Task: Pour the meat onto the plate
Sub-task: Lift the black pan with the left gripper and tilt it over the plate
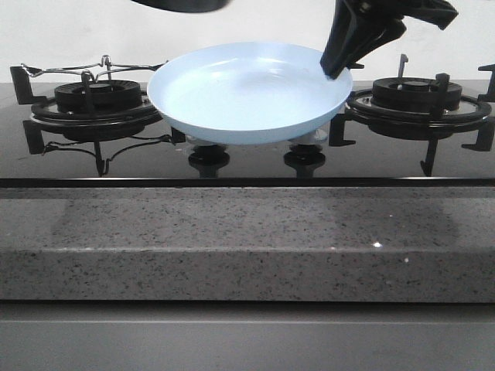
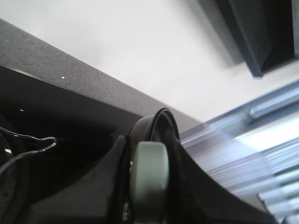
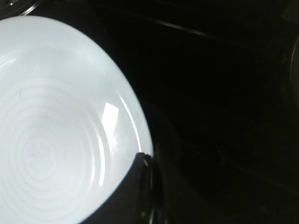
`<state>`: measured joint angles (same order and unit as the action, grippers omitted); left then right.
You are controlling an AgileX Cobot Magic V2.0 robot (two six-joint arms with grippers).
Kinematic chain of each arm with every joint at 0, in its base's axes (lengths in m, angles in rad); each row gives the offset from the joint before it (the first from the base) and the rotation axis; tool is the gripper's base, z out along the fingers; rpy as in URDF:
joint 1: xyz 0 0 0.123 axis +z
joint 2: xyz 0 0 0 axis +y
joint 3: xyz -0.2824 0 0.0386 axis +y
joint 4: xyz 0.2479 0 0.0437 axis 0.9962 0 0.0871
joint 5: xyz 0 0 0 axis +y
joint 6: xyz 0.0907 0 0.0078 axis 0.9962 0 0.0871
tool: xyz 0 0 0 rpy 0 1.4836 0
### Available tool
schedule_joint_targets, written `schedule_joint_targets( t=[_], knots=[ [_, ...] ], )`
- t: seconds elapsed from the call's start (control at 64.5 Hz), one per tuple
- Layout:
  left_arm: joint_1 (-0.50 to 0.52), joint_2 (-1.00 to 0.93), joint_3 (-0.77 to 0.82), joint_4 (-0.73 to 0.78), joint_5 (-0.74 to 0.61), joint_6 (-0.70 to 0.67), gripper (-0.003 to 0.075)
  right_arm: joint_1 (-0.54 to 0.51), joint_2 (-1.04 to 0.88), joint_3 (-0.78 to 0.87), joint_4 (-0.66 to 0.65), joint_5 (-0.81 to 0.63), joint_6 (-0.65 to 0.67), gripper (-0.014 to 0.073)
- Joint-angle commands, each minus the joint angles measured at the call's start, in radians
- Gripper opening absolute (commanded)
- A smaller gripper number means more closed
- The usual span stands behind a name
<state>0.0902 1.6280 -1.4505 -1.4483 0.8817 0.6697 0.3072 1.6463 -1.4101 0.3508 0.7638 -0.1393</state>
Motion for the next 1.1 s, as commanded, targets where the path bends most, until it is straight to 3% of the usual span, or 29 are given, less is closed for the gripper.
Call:
schedule_joint_targets(
  t=[0.0,0.295,0.512,1.086],
  knots=[
    [-0.065,-0.087,-0.035,-0.024,-0.078,0.007,-0.0020,0.001,-0.051,-0.024,0.024,-0.054,-0.007,-0.0071],
    [-0.294,-0.164,-0.098,0.348,-0.288,0.012,-0.0020,0.001,-0.051,-0.024,0.024,-0.053,-0.007,-0.0071],
    [-0.472,-0.199,-0.151,0.709,-0.410,-0.079,-0.0020,0.001,-0.051,-0.024,0.024,-0.053,-0.007,-0.0071],
    [-0.737,-0.218,-0.205,1.403,-0.432,-0.260,-0.0020,0.001,-0.051,-0.024,0.024,-0.053,-0.007,-0.0071]
  ],
)
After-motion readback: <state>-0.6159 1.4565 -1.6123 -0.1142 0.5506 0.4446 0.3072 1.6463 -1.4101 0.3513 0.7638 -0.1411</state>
